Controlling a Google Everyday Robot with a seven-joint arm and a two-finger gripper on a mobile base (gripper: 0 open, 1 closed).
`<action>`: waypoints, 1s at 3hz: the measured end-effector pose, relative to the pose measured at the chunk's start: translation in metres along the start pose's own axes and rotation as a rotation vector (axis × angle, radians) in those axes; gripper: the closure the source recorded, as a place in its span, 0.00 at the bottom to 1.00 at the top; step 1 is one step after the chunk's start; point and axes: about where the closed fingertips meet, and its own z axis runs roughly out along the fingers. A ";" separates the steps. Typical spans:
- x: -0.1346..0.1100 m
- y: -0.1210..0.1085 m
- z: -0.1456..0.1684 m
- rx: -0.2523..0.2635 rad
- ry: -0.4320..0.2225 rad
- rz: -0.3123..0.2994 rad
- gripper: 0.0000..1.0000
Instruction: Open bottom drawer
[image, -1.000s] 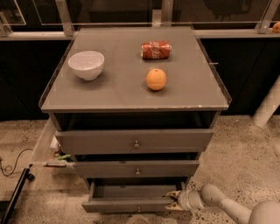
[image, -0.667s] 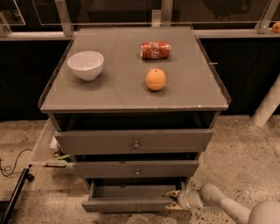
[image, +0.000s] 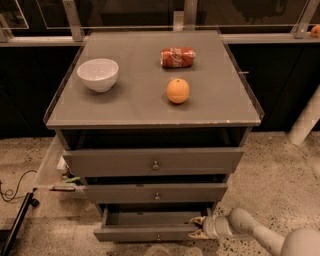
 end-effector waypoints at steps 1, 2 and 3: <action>0.012 0.012 -0.008 -0.004 0.027 -0.013 0.12; 0.011 0.012 -0.009 -0.004 0.027 -0.013 0.07; 0.032 0.049 -0.023 -0.008 0.048 0.004 0.30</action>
Offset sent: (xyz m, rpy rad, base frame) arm -0.2555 -0.1292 -0.0851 -0.1623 0.1256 -0.0347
